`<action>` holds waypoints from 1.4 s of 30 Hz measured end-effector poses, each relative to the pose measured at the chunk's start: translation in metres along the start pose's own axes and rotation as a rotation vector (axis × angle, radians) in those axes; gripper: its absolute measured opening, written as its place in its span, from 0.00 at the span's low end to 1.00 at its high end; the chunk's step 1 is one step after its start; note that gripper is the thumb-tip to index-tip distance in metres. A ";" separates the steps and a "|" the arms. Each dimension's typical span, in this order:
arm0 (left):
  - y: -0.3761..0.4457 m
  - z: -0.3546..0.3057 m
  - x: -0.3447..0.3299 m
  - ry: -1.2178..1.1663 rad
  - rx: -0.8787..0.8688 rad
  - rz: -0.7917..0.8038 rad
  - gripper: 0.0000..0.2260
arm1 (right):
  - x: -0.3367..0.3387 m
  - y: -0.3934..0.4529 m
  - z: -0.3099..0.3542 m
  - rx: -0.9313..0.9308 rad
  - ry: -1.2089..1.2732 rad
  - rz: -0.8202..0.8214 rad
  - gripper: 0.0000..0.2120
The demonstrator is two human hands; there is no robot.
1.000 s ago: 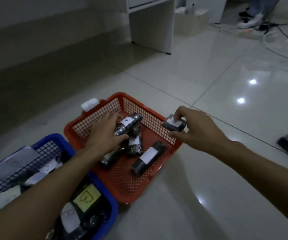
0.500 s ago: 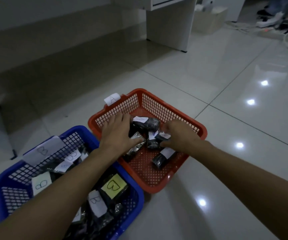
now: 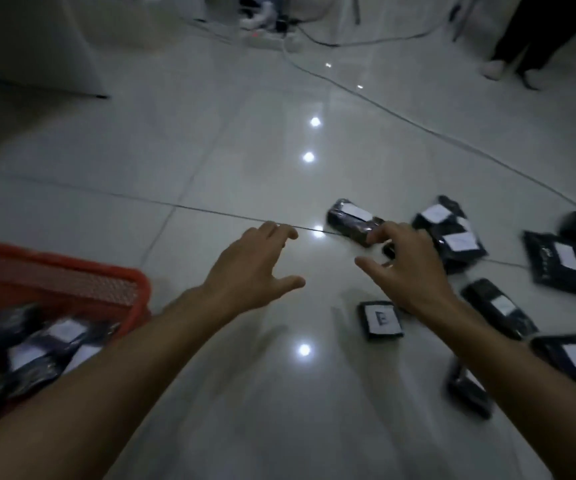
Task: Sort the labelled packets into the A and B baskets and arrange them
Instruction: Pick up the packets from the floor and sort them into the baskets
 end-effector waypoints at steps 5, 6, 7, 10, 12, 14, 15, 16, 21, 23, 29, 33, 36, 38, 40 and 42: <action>0.090 -0.041 -0.057 0.062 -0.105 0.122 0.33 | 0.010 -0.024 -0.064 -0.268 -0.012 -0.072 0.15; 0.108 -0.044 -0.065 0.087 -0.103 0.139 0.33 | 0.010 -0.029 -0.070 -0.281 -0.022 -0.062 0.16; 0.125 -0.047 -0.073 0.106 -0.093 0.156 0.33 | 0.009 -0.033 -0.077 -0.297 -0.023 -0.056 0.17; 0.168 -0.048 -0.101 0.177 -0.072 0.223 0.36 | 0.010 -0.046 -0.097 -0.353 -0.024 -0.052 0.18; 0.186 -0.049 -0.119 0.250 -0.099 0.295 0.38 | 0.009 -0.053 -0.108 -0.363 -0.042 -0.047 0.18; 0.195 -0.053 -0.132 0.276 -0.138 0.333 0.38 | 0.006 -0.058 -0.116 -0.364 -0.054 -0.033 0.18; 0.196 -0.055 -0.136 0.289 -0.161 0.320 0.38 | 0.007 -0.059 -0.119 -0.371 -0.060 -0.029 0.18; 0.195 -0.056 -0.138 0.302 -0.179 0.294 0.37 | 0.008 -0.058 -0.122 -0.381 -0.065 -0.026 0.18; 0.166 -0.057 -0.122 0.214 -0.129 0.298 0.36 | 0.007 -0.029 -0.120 -0.393 -0.140 0.002 0.23; 0.148 -0.051 -0.111 0.156 -0.141 0.269 0.36 | 0.002 -0.013 -0.113 -0.398 -0.189 0.149 0.30; 0.087 -0.026 -0.076 0.060 -0.162 0.173 0.33 | 0.009 -0.009 -0.110 -0.337 -0.383 0.531 0.38; 0.051 -0.020 -0.059 0.018 -0.136 0.128 0.34 | 0.010 -0.025 -0.112 -0.327 -0.352 0.504 0.33; 0.022 -0.021 -0.051 0.014 -0.146 0.107 0.34 | 0.012 -0.034 -0.112 -0.271 -0.378 0.498 0.27; 0.005 -0.021 -0.045 0.032 -0.153 0.104 0.33 | 0.013 -0.039 -0.109 -0.267 -0.387 0.519 0.25; -0.008 -0.020 -0.040 0.046 -0.144 0.103 0.33 | 0.014 -0.041 -0.105 -0.295 -0.332 0.515 0.21; -0.024 -0.018 -0.032 0.070 -0.140 0.082 0.34 | 0.020 -0.043 -0.091 -0.266 -0.242 0.460 0.11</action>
Point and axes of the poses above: each hand's wrist, its own y-axis towards the middle knuckle, its own x-axis out of the back of the hand, z = x × y, the point moved 1 cm from there along y, towards the middle knuckle, and after that the axes turned 6 degrees about -z, right-handed, at the moved point
